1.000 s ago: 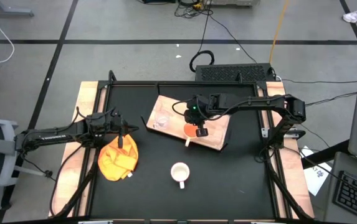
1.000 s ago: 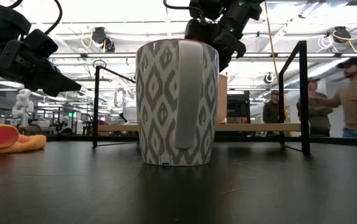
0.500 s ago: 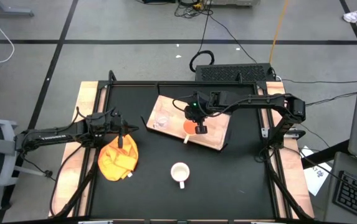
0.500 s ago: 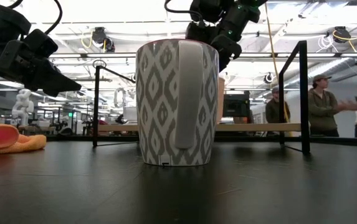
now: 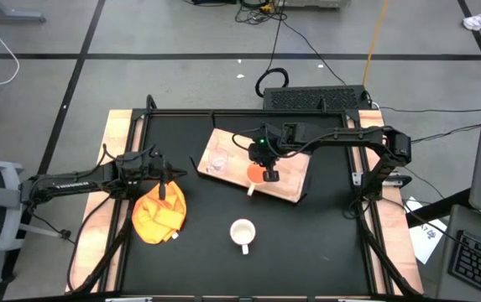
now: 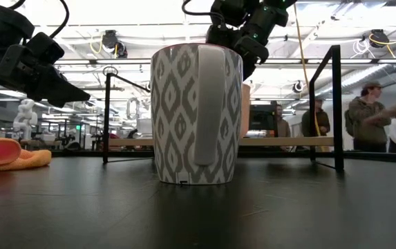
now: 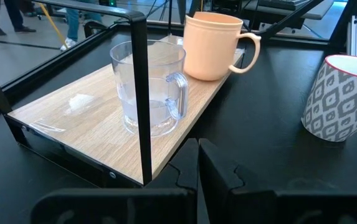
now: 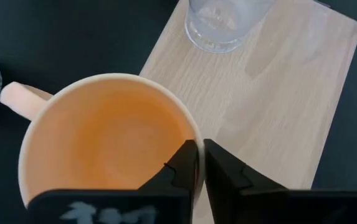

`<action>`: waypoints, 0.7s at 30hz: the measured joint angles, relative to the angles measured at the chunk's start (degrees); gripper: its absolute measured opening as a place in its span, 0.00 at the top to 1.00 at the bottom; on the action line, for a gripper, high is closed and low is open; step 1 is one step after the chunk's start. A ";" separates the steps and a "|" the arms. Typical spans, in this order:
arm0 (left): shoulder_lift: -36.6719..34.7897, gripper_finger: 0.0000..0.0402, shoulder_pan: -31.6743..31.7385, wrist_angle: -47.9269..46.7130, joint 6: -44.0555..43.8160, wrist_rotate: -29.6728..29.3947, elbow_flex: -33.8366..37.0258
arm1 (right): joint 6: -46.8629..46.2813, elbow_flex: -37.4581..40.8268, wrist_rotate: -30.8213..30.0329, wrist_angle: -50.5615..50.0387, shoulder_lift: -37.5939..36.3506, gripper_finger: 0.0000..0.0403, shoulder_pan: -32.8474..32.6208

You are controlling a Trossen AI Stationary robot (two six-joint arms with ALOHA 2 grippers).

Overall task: Stack small to large cups/mugs on shelf
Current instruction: Put the light orange mug on the shelf

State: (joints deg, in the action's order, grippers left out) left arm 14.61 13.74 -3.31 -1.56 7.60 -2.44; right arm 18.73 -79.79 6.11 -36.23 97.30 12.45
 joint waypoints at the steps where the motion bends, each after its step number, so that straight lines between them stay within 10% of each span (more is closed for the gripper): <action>1: 0.02 0.96 -0.02 0.00 0.00 0.00 0.00 | 0.01 0.01 0.00 0.20 0.00 0.94 0.00; 21: 0.00 0.96 -0.01 0.00 0.04 0.00 0.00 | 0.06 0.00 -0.02 1.53 0.00 0.93 0.00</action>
State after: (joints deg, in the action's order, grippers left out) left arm 14.61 13.73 -3.31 -1.52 7.60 -2.44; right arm 18.79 -79.79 6.09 -34.70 97.30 12.45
